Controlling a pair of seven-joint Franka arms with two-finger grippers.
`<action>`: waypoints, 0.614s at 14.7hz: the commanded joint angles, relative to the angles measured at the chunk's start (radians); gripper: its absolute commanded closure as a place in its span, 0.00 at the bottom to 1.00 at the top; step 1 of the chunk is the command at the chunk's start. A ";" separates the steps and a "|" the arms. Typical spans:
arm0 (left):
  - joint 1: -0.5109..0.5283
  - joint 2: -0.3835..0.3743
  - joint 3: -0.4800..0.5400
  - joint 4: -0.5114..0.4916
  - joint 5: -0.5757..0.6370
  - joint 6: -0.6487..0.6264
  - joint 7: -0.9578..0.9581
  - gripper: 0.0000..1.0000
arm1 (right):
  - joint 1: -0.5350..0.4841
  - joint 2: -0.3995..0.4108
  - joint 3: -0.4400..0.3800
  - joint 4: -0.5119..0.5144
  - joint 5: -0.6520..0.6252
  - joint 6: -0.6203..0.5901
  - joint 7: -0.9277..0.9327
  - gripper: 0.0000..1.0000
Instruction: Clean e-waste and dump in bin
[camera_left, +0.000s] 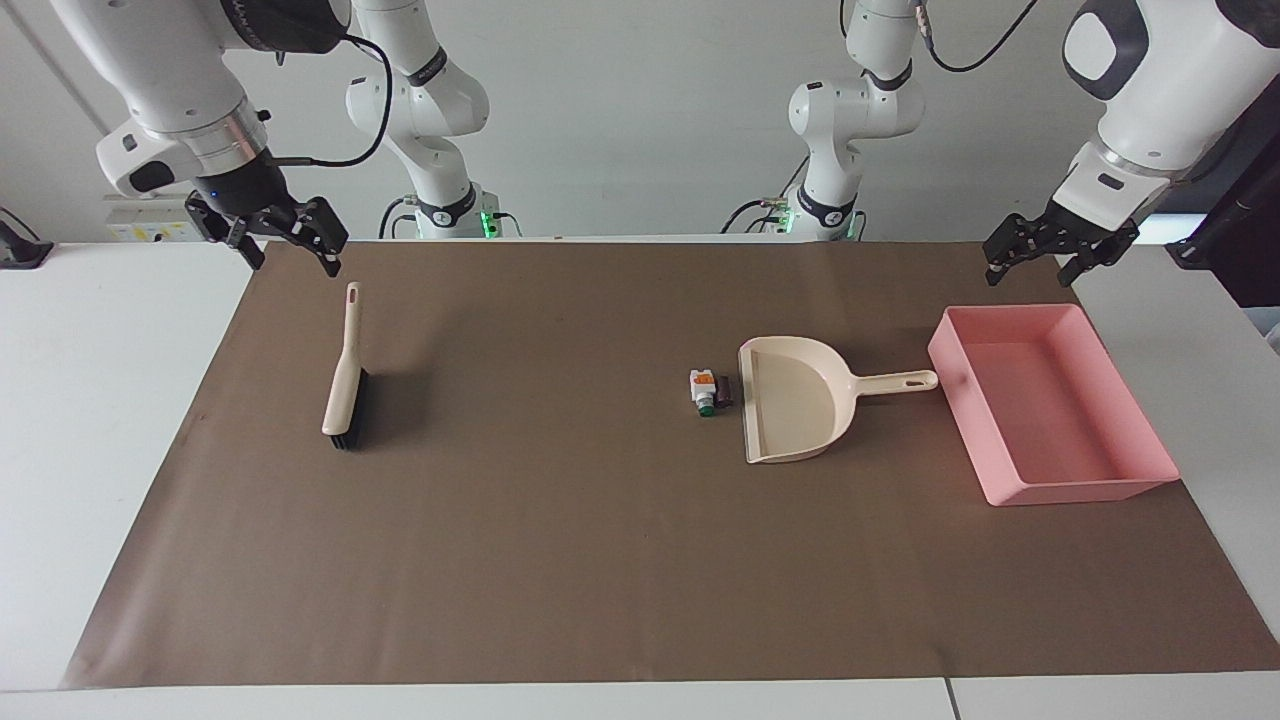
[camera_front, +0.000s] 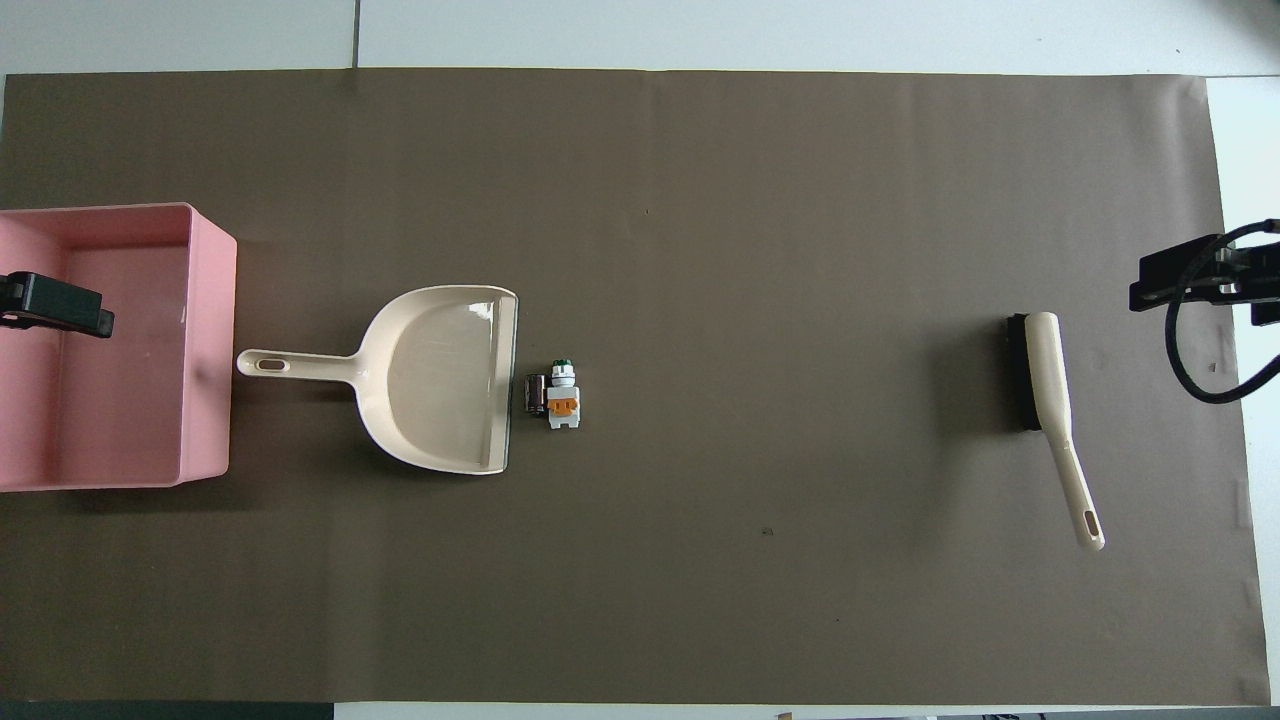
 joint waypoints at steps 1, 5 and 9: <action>-0.003 -0.008 0.004 -0.008 -0.003 0.005 -0.009 0.01 | -0.009 -0.001 0.005 0.007 -0.014 -0.017 -0.016 0.01; -0.011 -0.009 0.004 -0.008 -0.003 -0.001 -0.010 0.01 | -0.014 -0.004 0.003 0.007 -0.011 -0.014 -0.019 0.01; -0.011 -0.008 0.001 -0.008 -0.003 0.003 -0.010 0.01 | -0.014 -0.006 0.003 0.001 -0.009 -0.008 -0.020 0.01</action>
